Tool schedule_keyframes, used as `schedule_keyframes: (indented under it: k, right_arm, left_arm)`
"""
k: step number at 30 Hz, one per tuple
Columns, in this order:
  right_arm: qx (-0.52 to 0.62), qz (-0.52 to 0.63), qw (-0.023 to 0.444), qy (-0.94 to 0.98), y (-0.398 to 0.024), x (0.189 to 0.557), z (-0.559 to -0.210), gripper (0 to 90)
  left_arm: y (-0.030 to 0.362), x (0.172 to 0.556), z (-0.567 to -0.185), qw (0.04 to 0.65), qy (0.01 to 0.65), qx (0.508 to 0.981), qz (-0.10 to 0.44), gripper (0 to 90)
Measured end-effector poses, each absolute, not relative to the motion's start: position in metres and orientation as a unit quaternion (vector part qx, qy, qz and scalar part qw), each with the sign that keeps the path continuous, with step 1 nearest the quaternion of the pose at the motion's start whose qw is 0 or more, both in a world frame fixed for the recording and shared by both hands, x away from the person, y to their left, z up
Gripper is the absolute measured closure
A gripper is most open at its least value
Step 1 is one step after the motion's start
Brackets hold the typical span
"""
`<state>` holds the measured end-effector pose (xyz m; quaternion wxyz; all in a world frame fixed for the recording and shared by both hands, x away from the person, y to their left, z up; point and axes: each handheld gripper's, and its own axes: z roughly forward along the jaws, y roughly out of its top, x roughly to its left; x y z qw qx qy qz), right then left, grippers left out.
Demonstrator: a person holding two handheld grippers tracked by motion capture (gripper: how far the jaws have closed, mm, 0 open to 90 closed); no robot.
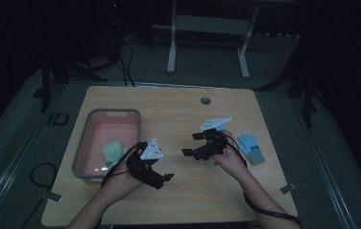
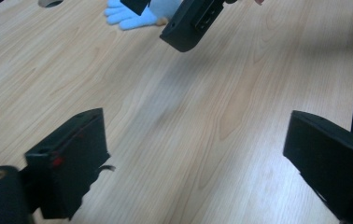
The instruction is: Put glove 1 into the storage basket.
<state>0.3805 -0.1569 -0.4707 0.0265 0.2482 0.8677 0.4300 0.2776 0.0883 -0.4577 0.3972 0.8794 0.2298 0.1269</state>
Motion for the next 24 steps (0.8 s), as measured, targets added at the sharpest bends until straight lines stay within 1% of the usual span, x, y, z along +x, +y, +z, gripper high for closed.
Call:
schedule_keyframes:
  k: [1, 3, 6, 12, 18, 24]
  right_arm:
    - [0.251, 0.432, 0.029, 0.866, -0.162, 0.380, -0.472, 14.6]
    - [0.257, 0.433, 0.032, 0.863, -0.170, 0.379, -0.476, 14.5]
    - [0.264, 0.437, 0.032, 0.859, -0.181, 0.377, -0.479, 14.4]
    - [0.276, 0.452, 0.036, 0.847, -0.197, 0.374, -0.479, 13.8]
    - [0.277, 0.449, 0.057, 0.848, -0.210, 0.374, -0.485, 13.6]
    - [0.305, 0.439, 0.063, 0.843, -0.228, 0.370, -0.496, 12.1]
  left_arm:
    - [0.085, 0.277, -0.460, 0.400, 0.225, 0.880, 0.122, 1.6]
    - [0.078, 0.275, -0.464, 0.403, 0.219, 0.880, 0.126, 1.6]
    - [0.070, 0.271, -0.472, 0.412, 0.210, 0.874, 0.150, 1.6]
    - [0.061, 0.271, -0.490, 0.421, 0.219, 0.867, 0.154, 1.6]
    - [0.056, 0.270, -0.515, 0.430, 0.231, 0.860, 0.149, 1.7]
    - [0.057, 0.265, -0.534, 0.421, 0.234, 0.860, 0.168, 1.7]
